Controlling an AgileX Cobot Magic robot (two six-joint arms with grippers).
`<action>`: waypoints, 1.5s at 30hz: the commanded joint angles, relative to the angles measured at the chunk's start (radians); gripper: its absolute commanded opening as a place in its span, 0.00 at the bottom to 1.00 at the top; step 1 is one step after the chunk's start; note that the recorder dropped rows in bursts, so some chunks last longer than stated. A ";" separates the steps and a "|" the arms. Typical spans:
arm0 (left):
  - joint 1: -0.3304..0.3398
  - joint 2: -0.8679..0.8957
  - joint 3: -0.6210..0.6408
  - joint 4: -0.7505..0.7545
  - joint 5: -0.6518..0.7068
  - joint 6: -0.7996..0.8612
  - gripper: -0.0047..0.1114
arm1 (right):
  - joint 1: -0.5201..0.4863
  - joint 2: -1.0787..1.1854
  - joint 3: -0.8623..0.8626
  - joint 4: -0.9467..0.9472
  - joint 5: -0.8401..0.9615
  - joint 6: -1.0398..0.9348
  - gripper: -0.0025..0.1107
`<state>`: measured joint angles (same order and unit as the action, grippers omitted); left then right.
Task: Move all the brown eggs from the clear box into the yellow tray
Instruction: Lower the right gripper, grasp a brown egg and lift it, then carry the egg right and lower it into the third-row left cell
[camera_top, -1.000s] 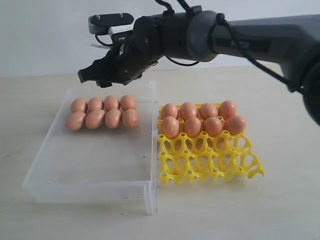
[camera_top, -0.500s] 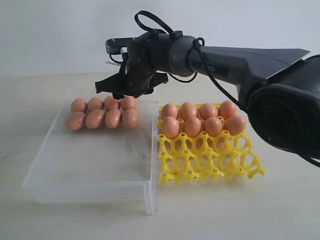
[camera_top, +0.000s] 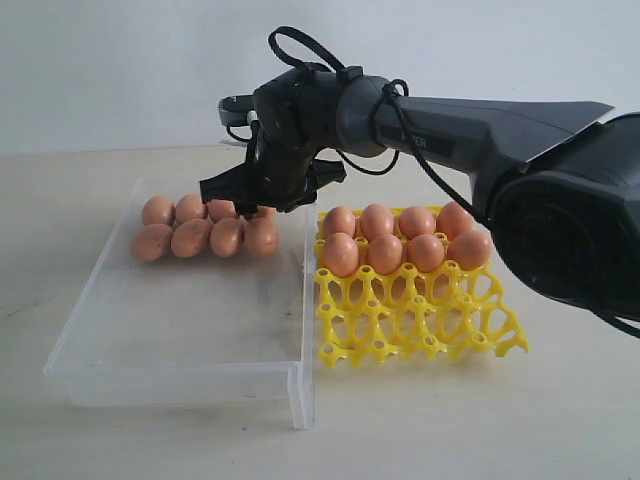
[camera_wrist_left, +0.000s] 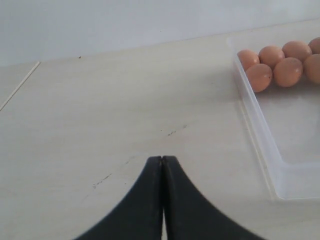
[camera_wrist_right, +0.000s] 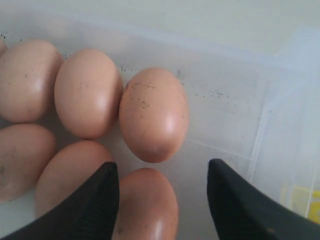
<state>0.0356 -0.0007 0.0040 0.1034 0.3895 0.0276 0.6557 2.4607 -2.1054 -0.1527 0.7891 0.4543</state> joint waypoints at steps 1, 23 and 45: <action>-0.006 0.001 -0.004 -0.002 -0.009 -0.005 0.04 | -0.003 0.002 -0.008 0.023 0.000 -0.002 0.49; -0.006 0.001 -0.004 -0.002 -0.009 -0.005 0.04 | 0.007 0.086 -0.008 0.065 0.019 -0.074 0.30; -0.006 0.001 -0.004 -0.002 -0.009 -0.005 0.04 | 0.065 -0.279 0.038 -0.033 -0.102 -0.174 0.02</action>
<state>0.0356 -0.0007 0.0040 0.1034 0.3895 0.0276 0.7090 2.2372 -2.0987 -0.1394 0.7271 0.2936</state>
